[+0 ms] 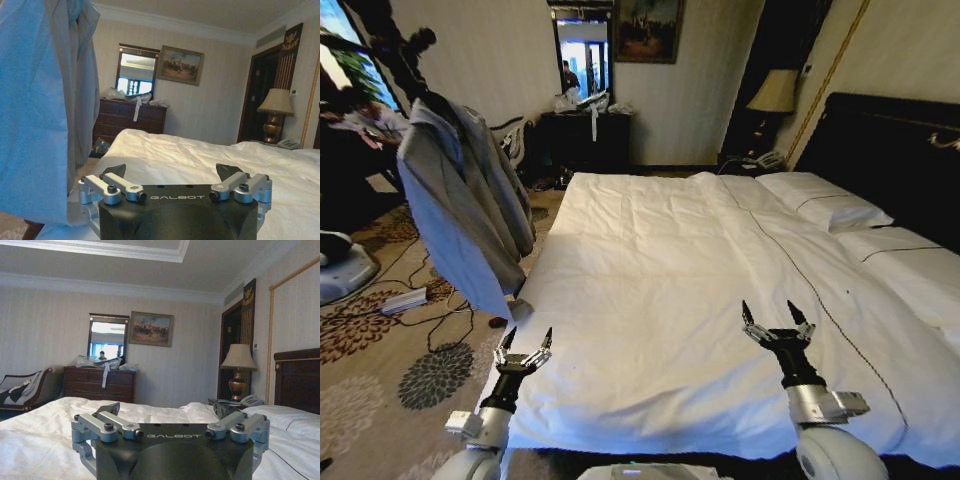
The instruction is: Pick up the clothes from the bed and hang them on the clothes hanger.
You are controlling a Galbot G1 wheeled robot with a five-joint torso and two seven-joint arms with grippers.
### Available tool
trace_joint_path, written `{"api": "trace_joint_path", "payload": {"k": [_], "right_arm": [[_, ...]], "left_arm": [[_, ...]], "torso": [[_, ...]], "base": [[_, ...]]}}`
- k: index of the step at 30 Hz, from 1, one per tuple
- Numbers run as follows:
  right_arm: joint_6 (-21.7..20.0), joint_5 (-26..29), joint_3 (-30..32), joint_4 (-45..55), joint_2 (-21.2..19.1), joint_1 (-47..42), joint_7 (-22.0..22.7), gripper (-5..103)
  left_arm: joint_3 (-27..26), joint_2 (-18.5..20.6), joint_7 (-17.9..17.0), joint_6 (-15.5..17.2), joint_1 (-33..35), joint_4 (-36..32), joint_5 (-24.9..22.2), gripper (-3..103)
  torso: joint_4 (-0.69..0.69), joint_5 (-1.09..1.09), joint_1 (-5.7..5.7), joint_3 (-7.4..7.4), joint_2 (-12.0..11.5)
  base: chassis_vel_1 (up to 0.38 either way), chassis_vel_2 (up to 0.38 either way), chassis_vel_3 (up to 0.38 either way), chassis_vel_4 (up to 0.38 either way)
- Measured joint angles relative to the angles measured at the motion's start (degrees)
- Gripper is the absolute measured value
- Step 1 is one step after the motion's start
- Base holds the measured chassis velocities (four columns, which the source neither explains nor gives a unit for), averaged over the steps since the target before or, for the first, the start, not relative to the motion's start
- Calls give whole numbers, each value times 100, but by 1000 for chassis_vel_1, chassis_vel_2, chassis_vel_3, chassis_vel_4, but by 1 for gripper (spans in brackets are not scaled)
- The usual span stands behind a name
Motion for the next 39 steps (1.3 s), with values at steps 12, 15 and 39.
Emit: {"api": "trace_joint_path", "payload": {"k": [12,15,39], "right_arm": [[-4,5,2,5,-4,1,4,100],[-4,6,2,5,-5,1,6,100],[-5,8,2,5,-6,1,8,100]], "left_arm": [[-1,4,-2,6,-2,-3,-5,100],[-1,5,-2,8,-2,-3,-6,100],[-2,7,-3,11,-3,-4,-7,100]], "torso": [[0,0,0,0,0],[0,0,0,0,0],[0,0,0,0,0]], "base": [[0,0,0,0],[0,0,0,0],[0,0,0,0]]}}
